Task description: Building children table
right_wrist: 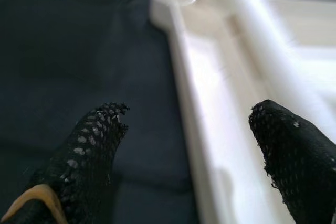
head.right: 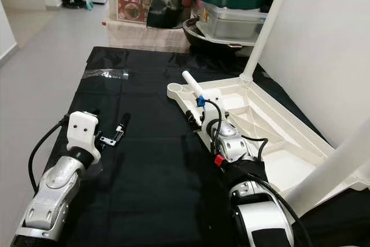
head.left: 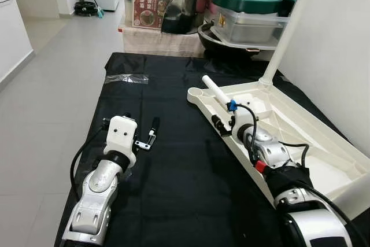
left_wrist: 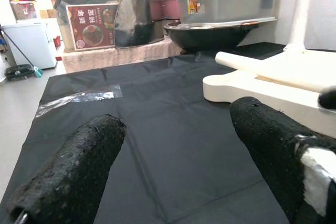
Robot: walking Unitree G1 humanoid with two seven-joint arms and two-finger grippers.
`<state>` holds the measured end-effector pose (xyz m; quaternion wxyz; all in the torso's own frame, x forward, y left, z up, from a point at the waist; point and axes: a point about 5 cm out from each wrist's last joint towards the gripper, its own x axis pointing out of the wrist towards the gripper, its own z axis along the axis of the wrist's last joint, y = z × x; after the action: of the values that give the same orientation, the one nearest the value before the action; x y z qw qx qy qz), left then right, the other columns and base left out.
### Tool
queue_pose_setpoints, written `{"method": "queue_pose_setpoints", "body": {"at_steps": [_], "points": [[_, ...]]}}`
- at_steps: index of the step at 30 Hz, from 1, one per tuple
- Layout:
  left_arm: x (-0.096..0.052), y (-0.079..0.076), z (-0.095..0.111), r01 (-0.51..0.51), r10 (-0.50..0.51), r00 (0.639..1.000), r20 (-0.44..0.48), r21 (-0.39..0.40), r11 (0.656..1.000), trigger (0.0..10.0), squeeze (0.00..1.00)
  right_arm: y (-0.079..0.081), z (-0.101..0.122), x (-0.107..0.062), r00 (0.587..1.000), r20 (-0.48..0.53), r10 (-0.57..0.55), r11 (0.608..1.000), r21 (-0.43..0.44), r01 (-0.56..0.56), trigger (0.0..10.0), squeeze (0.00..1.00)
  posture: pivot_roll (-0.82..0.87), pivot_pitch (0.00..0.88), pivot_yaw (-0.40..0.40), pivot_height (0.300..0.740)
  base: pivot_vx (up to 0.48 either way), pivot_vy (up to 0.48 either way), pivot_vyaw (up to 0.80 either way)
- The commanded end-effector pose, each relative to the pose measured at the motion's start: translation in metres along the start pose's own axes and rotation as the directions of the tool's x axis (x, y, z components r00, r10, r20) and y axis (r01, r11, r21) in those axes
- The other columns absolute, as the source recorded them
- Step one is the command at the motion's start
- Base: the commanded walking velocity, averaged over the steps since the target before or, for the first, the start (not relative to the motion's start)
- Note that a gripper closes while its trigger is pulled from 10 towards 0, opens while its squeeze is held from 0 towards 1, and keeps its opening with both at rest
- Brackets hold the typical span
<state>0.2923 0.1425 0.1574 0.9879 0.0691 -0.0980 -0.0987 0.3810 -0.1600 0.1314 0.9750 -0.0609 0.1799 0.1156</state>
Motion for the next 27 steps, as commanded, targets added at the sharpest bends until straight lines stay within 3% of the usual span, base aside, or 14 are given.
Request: {"method": "queue_pose_setpoints", "body": {"at_steps": [1,6,9,16,19,27], "points": [[-0.001,-0.003,0.001,0.004,-0.004,1.0,0.001,0.003,1.0,10.0,0.0,0.001,-0.006,0.002,0.999,-0.034,0.021,1.0,-0.008,-0.021,10.0,0.0,0.09,0.0,-0.165,0.74,0.0,0.0,0.0],[-0.001,-0.001,0.002,-0.002,0.002,1.0,0.002,0.008,1.0,10.0,0.0,0.001,-0.018,0.005,0.995,-0.092,0.044,0.999,-0.027,-0.047,10.0,0.0,0.1,0.0,-0.168,0.74,0.0,0.0,0.0],[-0.001,0.0,0.002,-0.003,0.003,1.0,0.001,0.012,1.0,10.0,0.0,-0.011,-0.025,0.004,0.991,-0.129,-0.035,0.999,-0.032,0.032,10.0,0.0,0.11,0.0,-0.17,0.74,0.0,0.0,0.0],[-0.002,0.0,0.002,-0.006,0.006,1.0,0.002,0.014,1.0,10.0,0.0,-0.019,-0.013,0.004,0.995,-0.075,-0.071,0.997,0.007,0.071,10.0,0.0,0.12,0.0,-0.171,0.74,0.0,0.0,0.0],[-0.003,0.001,0.002,-0.006,0.006,1.0,-0.002,0.015,1.0,10.0,0.0,-0.015,-0.011,0.006,0.996,-0.076,-0.044,0.999,0.007,0.044,10.0,0.0,0.11,0.0,-0.167,0.74,0.0,0.0,0.0],[0.0,-0.003,0.0,0.017,-0.016,1.0,-0.014,0.027,0.999,10.0,0.0,0.009,-0.043,0.007,0.965,-0.244,0.098,0.992,-0.053,-0.114,10.0,0.0,0.12,0.0,-0.165,0.74,0.0,0.0,0.0]]}}
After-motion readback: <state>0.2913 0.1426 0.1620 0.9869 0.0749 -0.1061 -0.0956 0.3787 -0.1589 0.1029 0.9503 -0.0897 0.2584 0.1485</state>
